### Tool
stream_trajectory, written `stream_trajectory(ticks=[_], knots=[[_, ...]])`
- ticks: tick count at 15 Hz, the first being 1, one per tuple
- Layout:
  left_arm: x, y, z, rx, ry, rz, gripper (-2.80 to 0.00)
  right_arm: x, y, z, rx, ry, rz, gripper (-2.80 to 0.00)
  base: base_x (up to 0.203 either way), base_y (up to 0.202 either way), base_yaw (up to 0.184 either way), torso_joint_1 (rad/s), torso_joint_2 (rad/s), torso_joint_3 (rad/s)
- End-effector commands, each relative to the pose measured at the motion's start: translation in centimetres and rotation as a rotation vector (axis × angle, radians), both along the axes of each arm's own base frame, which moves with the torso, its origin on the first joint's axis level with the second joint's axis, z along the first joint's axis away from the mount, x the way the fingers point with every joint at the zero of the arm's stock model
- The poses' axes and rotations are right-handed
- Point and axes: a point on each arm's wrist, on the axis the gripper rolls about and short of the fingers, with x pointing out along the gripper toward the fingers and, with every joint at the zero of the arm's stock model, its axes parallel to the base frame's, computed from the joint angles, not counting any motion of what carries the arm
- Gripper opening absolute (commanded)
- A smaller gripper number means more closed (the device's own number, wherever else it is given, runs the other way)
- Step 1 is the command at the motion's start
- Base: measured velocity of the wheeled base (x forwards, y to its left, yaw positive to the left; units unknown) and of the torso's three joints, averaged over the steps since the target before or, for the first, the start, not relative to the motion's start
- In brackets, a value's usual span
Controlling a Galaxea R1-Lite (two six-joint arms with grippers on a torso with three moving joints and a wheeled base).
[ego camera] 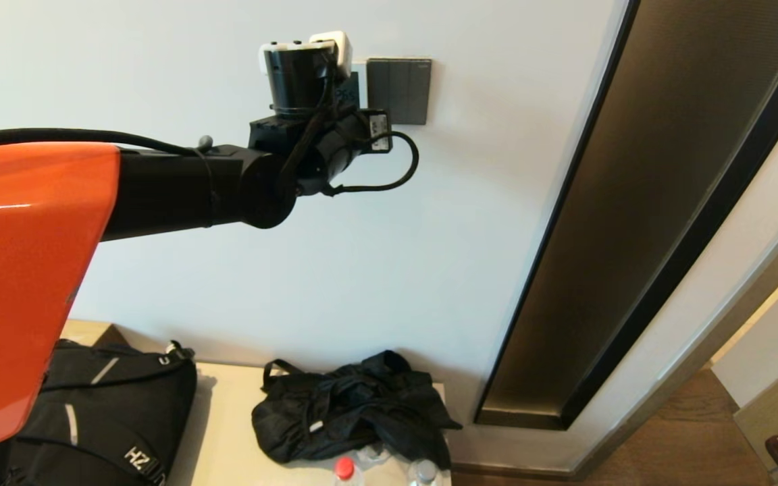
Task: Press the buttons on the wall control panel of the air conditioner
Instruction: Turn off the central air conditioner
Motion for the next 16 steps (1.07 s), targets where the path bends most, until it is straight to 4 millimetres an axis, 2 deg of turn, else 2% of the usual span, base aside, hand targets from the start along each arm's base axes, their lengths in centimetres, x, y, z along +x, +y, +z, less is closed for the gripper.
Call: stream_trajectory(ticks=[1,11,16], knots=[[0.60,0.28,-0.44,0.003,0.005,0.014,-2.80,0.00,0.00,0.00,0.000,-0.001,0.001,-2.80,0.000,0.000,0.000,0.000,0.00,0.000],[1.37,0.76,-1.00,0.006,0.010,0.029,-2.80,0.00,0.00,0.00,0.000,-0.001,0.001,-2.80,0.000,0.000,0.000,0.000,0.00,0.000],[0.83,1.06,-0.04,-0.005,-0.007,0.030,-2.80,0.00,0.00,0.00,-0.002,-0.001,0.001,-2.80,0.000,0.000,0.000,0.000,0.00,0.000]])
